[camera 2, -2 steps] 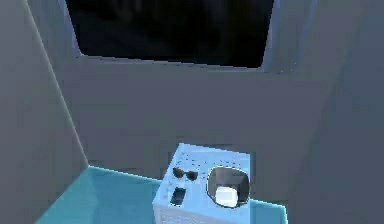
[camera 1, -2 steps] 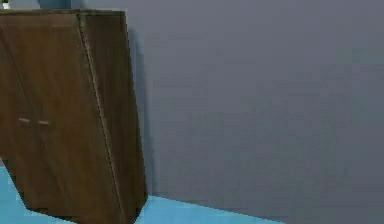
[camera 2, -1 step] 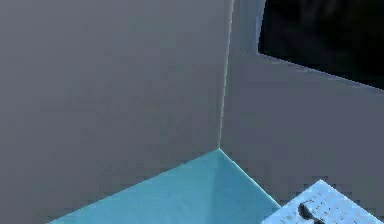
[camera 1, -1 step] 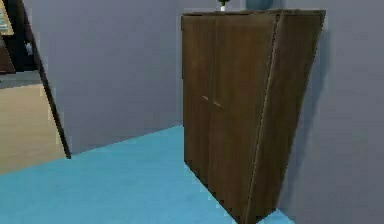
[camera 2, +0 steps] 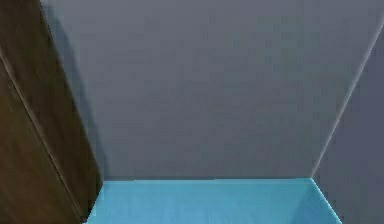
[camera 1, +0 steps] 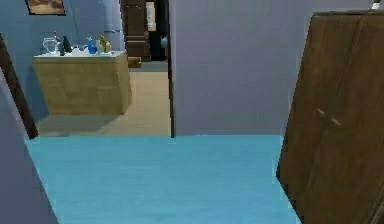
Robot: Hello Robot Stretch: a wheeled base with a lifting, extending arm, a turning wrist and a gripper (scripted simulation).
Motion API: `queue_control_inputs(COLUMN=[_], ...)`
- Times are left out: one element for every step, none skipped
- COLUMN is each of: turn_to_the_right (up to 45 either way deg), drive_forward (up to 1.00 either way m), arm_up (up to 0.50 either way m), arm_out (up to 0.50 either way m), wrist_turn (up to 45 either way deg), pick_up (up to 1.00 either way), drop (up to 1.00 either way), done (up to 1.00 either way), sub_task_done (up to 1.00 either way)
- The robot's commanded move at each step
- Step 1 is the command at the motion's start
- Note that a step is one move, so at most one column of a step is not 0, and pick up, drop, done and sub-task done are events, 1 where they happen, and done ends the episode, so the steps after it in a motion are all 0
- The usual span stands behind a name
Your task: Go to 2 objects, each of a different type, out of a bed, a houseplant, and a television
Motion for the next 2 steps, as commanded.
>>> queue_control_inputs(turn_to_the_right=[0.0,-33.0], drive_forward=[0.90,0.00], arm_up=[0.00,0.00], arm_out=[0.00,0.00], wrist_turn=[0.0,0.0], pick_up=[0.00,0.00], drop=[0.00,0.00], done=[0.00,0.00], sub_task_done=[0.00,0.00])
